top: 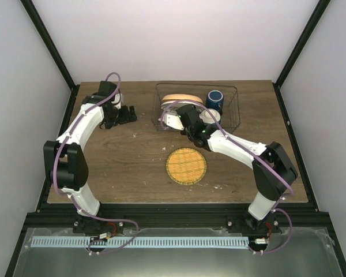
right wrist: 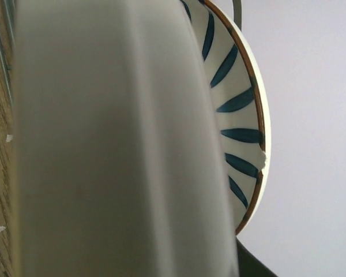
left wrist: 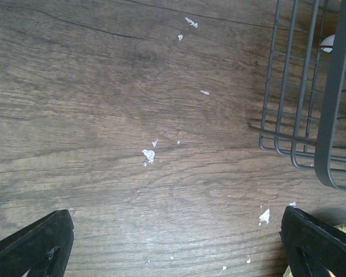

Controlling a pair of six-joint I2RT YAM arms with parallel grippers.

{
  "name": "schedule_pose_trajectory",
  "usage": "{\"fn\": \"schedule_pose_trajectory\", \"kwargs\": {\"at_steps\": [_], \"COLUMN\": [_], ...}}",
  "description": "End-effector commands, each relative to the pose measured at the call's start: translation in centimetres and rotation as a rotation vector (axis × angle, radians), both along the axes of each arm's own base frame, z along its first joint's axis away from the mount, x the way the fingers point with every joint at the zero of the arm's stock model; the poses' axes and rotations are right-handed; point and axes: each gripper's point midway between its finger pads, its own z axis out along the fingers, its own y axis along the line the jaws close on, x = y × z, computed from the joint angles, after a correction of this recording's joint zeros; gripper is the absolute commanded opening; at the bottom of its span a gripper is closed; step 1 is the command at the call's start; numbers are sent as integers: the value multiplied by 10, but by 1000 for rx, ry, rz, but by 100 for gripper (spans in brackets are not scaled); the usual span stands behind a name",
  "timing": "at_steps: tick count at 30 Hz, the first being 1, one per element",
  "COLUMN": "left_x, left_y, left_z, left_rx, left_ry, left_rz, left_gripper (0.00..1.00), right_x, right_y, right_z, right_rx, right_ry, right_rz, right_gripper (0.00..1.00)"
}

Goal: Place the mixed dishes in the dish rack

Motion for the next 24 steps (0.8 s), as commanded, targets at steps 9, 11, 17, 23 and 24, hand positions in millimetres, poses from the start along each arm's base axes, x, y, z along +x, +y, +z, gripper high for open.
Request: {"fn": "schedule_pose_trajectory", "kwargs": {"at_steps": [9, 11, 17, 23, 24], "left_x": [12, 12, 10, -5, -6], "left_y": [-5, -6, -14, -23, -23], "left_z": [-1, -2, -2, -13, -14], "left_rx": [-33, -37, -76, -125, -127], "left_ry": [3, 6, 26, 68, 70], "left_rz": [-20, -23, -53, -92, -92], "left_gripper": [100, 100, 100, 100, 100], "right_x": [30, 32, 38, 46, 47], "right_y": [11, 13, 8, 4, 3], "right_z": [38, 33, 18, 7, 3], "right_rx": [182, 190, 182, 187, 183], "right_ry": [77, 102, 122, 135, 140], "right_rz": [-9, -11, -29, -46, -50], "right_gripper": [1, 3, 15, 29, 29]}}
